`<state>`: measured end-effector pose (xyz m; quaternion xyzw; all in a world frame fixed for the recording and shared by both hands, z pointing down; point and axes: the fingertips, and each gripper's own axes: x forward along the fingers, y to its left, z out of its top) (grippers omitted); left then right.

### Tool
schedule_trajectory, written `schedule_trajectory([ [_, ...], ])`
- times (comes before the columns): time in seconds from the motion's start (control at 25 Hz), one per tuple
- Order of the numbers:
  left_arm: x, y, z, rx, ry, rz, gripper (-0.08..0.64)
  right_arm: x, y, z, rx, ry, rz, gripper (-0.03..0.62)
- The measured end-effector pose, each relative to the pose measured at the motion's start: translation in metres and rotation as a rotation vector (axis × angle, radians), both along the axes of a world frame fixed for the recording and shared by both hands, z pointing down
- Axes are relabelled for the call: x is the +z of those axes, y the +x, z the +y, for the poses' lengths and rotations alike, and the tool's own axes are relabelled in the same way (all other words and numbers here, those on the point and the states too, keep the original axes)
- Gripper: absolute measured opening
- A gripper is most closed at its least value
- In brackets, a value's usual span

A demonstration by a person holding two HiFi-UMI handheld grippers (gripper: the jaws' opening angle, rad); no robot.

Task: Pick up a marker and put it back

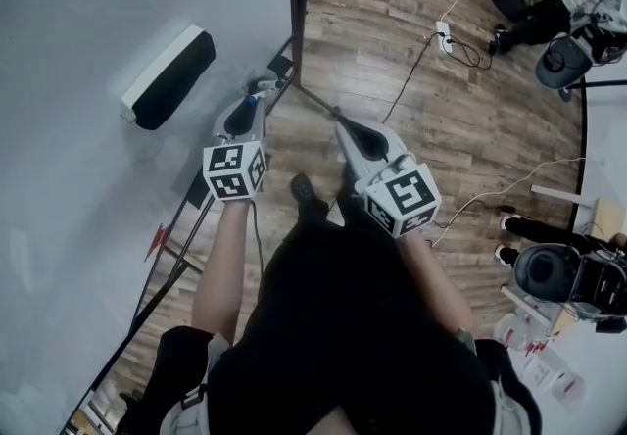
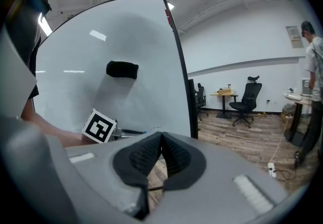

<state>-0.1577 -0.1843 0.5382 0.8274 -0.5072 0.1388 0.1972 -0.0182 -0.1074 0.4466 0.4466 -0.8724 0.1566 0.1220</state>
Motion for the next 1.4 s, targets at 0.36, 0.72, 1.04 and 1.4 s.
schedule_trajectory([
  [0.36,-0.037,-0.004,0.012,-0.01,0.073,0.032,0.074,-0.006,-0.003,0.012,-0.008,0.009,0.02,0.002],
  [0.72,-0.065,-0.027,0.027,-0.092,0.143,0.058,0.074,-0.009,-0.001,0.01,-0.018,0.011,-0.001,0.002],
  [1.04,-0.08,-0.028,0.043,-0.197,0.168,0.045,0.075,-0.021,0.005,0.005,-0.109,0.037,-0.017,0.002],
  [1.4,-0.107,-0.01,0.074,-0.331,0.217,0.024,0.074,-0.03,0.025,0.007,-0.227,0.061,-0.054,0.002],
])
